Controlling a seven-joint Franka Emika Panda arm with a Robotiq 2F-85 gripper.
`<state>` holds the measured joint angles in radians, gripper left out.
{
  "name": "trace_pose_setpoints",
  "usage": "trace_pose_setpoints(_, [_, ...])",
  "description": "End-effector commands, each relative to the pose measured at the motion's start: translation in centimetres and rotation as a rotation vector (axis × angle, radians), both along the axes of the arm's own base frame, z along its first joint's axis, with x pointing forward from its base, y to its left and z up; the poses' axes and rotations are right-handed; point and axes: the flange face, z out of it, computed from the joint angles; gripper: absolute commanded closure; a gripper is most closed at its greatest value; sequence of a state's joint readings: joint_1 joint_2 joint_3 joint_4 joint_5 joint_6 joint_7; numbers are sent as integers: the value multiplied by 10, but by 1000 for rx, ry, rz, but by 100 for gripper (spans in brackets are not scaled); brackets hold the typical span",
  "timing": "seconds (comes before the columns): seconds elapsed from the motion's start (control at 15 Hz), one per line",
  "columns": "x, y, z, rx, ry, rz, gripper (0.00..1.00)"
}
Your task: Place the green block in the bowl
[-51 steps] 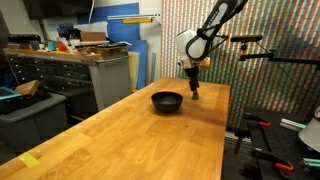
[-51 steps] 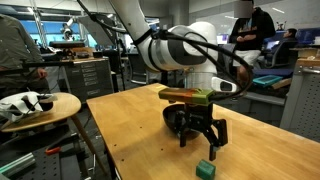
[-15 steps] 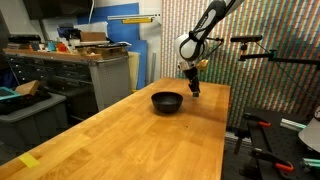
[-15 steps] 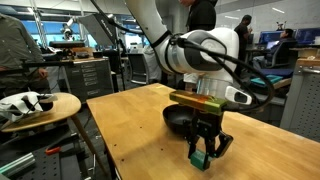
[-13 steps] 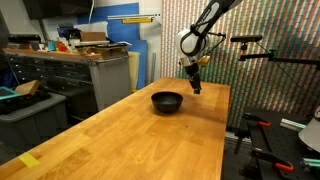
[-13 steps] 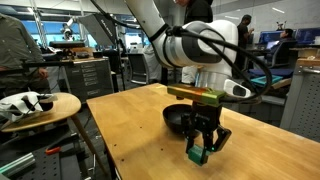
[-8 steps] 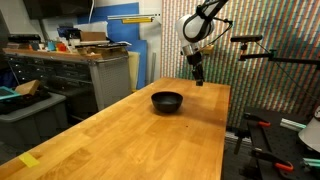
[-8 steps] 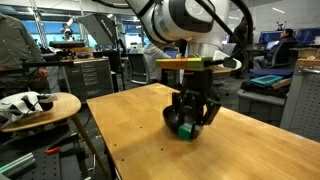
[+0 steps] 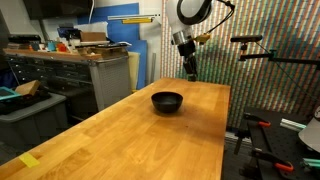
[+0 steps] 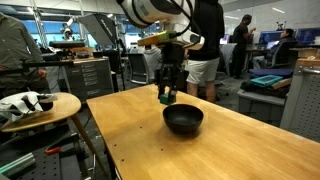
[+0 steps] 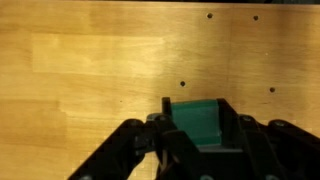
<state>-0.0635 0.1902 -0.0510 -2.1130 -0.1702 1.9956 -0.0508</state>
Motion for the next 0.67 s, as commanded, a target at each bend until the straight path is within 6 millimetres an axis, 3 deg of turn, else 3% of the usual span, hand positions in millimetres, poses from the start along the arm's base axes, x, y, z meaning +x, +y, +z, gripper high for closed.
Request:
trace_pose_setpoints(0.0, [15,44,7,-15,-5,4,77])
trace_pose_setpoints(0.27, [43,68,-3,-38,-21,3,77])
trace_pose_setpoints(0.6, [79,62,-26,-48,-15,-4,77])
